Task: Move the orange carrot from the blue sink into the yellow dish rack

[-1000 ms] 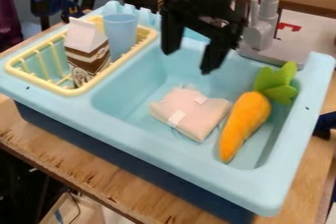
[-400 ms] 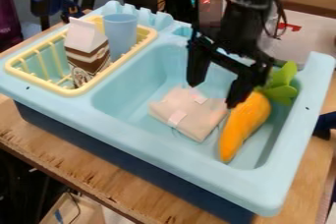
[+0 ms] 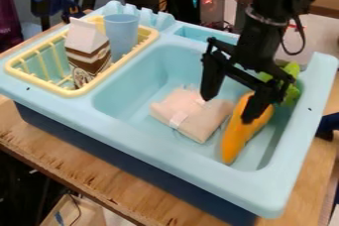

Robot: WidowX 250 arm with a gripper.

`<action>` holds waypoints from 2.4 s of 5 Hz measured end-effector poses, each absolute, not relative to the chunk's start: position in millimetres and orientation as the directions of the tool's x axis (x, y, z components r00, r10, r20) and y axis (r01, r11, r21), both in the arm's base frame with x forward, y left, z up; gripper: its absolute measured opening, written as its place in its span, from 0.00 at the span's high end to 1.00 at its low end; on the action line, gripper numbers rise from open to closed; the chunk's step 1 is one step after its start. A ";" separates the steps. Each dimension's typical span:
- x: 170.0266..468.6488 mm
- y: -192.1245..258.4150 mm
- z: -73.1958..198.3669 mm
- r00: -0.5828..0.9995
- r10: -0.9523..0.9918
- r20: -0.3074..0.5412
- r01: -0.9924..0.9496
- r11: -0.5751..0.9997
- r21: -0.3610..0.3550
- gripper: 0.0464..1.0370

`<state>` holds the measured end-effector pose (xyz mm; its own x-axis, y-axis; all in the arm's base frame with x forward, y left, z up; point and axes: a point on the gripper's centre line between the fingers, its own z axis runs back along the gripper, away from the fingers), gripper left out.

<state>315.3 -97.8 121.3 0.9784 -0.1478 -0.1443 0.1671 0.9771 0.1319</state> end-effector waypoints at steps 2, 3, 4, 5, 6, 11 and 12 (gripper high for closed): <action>313.8 -113.7 119.9 0.979 -0.172 -0.111 0.182 0.980 0.083 0.04; 312.7 -116.1 116.0 0.975 -0.179 -0.128 0.189 0.980 0.068 0.04; 311.3 -116.4 109.2 0.975 -0.162 -0.154 0.175 0.982 0.074 0.04; 312.0 -116.6 105.4 0.973 -0.164 -0.162 0.178 0.981 0.076 0.04; 314.2 -117.0 104.0 0.972 -0.180 -0.153 0.192 0.979 0.071 0.09; 315.2 -110.4 98.2 0.943 -0.330 -0.034 0.326 0.942 -0.084 0.90; 310.9 -108.4 121.5 0.937 -0.350 0.007 0.350 0.935 -0.066 0.93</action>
<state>310.9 -108.4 121.5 0.9367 -0.3501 0.0073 0.3498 0.9345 -0.0659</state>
